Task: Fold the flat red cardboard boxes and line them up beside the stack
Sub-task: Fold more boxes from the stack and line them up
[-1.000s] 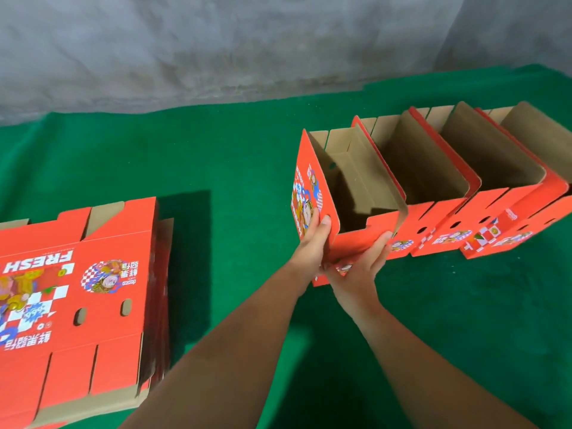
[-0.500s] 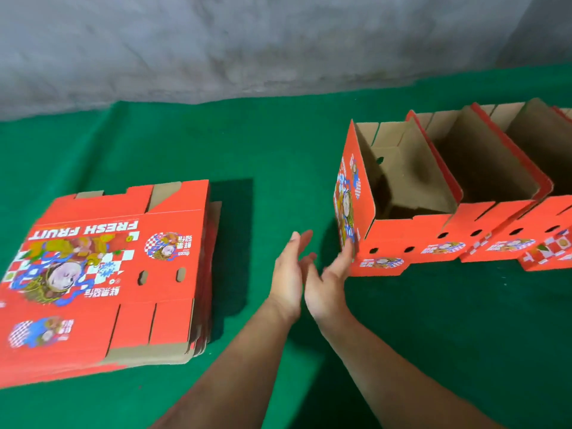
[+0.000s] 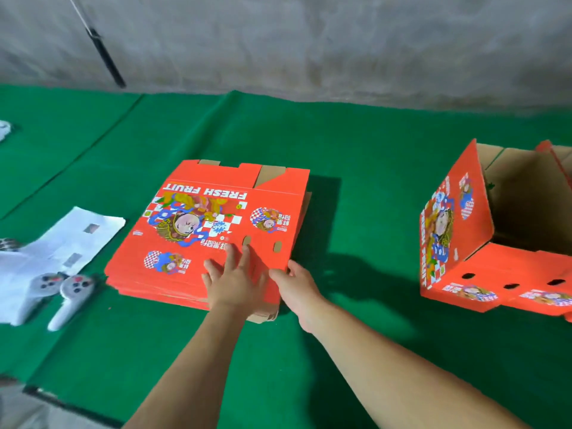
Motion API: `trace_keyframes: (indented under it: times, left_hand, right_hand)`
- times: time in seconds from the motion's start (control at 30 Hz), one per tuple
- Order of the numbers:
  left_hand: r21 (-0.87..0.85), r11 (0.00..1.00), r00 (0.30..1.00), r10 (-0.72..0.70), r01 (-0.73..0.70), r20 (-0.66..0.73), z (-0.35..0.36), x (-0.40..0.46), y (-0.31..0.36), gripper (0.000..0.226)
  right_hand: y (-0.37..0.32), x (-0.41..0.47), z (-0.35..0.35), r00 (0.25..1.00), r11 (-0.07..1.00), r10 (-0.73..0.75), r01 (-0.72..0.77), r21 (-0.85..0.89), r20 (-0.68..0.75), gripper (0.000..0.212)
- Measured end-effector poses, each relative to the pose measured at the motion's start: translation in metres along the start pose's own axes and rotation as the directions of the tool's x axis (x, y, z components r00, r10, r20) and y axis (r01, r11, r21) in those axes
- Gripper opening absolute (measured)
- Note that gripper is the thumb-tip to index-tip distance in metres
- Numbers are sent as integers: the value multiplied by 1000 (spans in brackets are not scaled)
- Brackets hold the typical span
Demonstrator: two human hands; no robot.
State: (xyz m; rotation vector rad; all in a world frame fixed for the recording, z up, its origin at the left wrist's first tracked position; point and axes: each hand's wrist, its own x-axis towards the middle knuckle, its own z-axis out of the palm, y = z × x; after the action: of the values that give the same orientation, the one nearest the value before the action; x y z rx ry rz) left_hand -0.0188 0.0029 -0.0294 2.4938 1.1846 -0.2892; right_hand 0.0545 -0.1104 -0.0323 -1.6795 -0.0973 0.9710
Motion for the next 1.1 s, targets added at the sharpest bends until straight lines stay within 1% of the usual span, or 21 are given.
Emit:
trace_keyframes:
  times: [0.1, 0.17, 0.23, 0.3, 0.33, 0.37, 0.4, 0.47, 0.53, 0.57, 0.6, 0.67, 0.7, 0.73, 0.8, 0.83, 0.93, 0.97, 1.03, 1.07, 1.1]
  left_hand:
    - [6, 998, 998, 59, -59, -10, 25, -14, 25, 83]
    - [-10, 996, 996, 90, -90, 3, 34, -24, 39, 84]
    - [-4, 982, 982, 189, -189, 26, 43, -39, 53, 78]
    - [-36, 939, 939, 343, -342, 28, 48, -51, 65, 67]
    - [-100, 912, 917, 399, -399, -15, 46, -55, 68, 60]
    - [-192, 883, 903, 416, -428, -101, 41, -56, 67, 53]
    - [-280, 860, 901, 382, -428, -204, 35, -54, 62, 50]
    - [-382, 863, 911, 187, -331, -368, 15, -38, 43, 62]
    - [-459, 870, 904, -41, -177, -426, -8, -14, 16, 81]
    - [-513, 850, 903, -122, -119, -411, -17, -4, 7, 84]
    - [-578, 811, 915, -163, -88, -368, -24, 7, -1, 82]
    - [-743, 662, 962, -131, -94, -239, -32, 22, -7, 73]
    - [-806, 587, 982, -98, -76, -164, -32, 29, -9, 77]
    - [-818, 574, 993, -64, -41, -95, -31, 34, -11, 87]
    - [-726, 687, 999, -12, -15, -32, -22, 39, -14, 103]
    - [-680, 733, 999, -5, -31, -51, -14, 40, -17, 102]
    - [-633, 766, 994, 71, -110, -87, 2, 36, -20, 80]
    - [-593, 792, 988, 100, -149, -115, 2, 38, -22, 80]
    - [-480, 851, 969, 123, -214, -213, 3, 49, -29, 95]
    - [-449, 869, 966, 113, -209, -231, 0, 54, -32, 103]
    - [-467, 864, 969, 89, -191, -231, -6, 59, -34, 107]
  right_hand:
    - [9, 0, -8, 978, 995, 5, 15, 95, -206, 25]
    - [14, 1, -28, 957, 991, 34, 6, 136, -288, 22]
    - [18, 0, -57, 947, 978, 96, -32, 208, -307, 21]
    - [22, -5, -91, 950, 959, 116, -31, 282, -290, 26]
    - [25, -10, -110, 954, 951, 98, -5, 309, -285, 30]
    - [28, -15, -129, 958, 938, 81, 20, 346, -275, 34]
    - [32, -21, -149, 965, 919, 66, 41, 392, -255, 37]
    - [40, -35, -184, 979, 881, 28, 71, 468, -202, 43]
    - [44, -50, -212, 982, 864, -18, 111, 491, -190, 46]
    - [46, -56, -224, 980, 861, -43, 134, 490, -193, 46]
    - [48, -61, -233, 979, 860, -72, 158, 485, -192, 45]
    - [53, -68, -247, 976, 860, -129, 199, 471, -178, 46]
    - [55, -69, -252, 974, 860, -143, 210, 464, -175, 48]
    - [57, -69, -256, 972, 863, -149, 217, 456, -181, 48]
    - [57, -66, -262, 968, 869, -158, 231, 437, -197, 46]
    - [56, -63, -264, 965, 873, -163, 237, 427, -203, 44]
    - [57, -54, -273, 956, 883, -160, 249, 397, -245, 42]
    - [59, -52, -277, 951, 881, -155, 256, 397, -268, 43]
    - [60, -50, -287, 937, 873, -156, 279, 401, -311, 44]
    - [61, -50, -292, 932, 868, -153, 285, 406, -328, 44]
    - [60, -51, -297, 927, 866, -147, 289, 408, -345, 44]
